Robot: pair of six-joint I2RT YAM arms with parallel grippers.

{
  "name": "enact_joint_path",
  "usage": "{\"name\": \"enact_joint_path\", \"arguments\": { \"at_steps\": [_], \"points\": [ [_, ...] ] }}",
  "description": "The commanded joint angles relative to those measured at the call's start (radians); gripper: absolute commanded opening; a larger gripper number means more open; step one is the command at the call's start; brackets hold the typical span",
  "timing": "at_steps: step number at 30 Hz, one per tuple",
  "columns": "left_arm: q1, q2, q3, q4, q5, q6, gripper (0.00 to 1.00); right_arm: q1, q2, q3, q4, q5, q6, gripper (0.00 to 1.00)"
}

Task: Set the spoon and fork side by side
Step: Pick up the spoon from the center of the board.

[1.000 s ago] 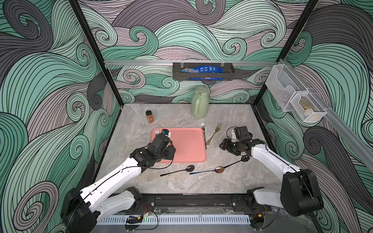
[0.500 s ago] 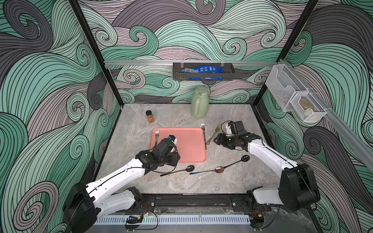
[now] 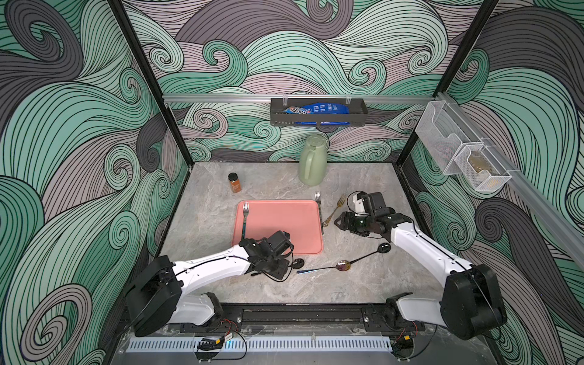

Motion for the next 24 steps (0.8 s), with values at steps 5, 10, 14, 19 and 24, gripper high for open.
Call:
{"name": "enact_joint_path", "arguments": {
  "at_steps": [5, 10, 14, 19, 24],
  "points": [
    [0.012, 0.068, 0.047, -0.021, 0.001, 0.070, 0.63, 0.002, -0.009, -0.010, 0.008, -0.020, -0.031, 0.67],
    [0.013, 0.107, 0.056, -0.007, 0.020, 0.089, 0.63, 0.003, -0.007, -0.017, 0.018, -0.025, -0.037, 0.66],
    [0.015, 0.156, 0.077, -0.005, 0.022, 0.116, 0.63, 0.003, 0.005, -0.021, 0.024, -0.029, -0.042, 0.67],
    [0.018, 0.193, 0.104, -0.005, 0.044, 0.135, 0.62, 0.003, 0.014, -0.016, 0.024, -0.040, -0.050, 0.66],
    [0.016, 0.196, 0.094, 0.002, 0.087, 0.137, 0.55, 0.003, -0.004, -0.022, 0.032, -0.048, -0.056, 0.66]
  ]
}}
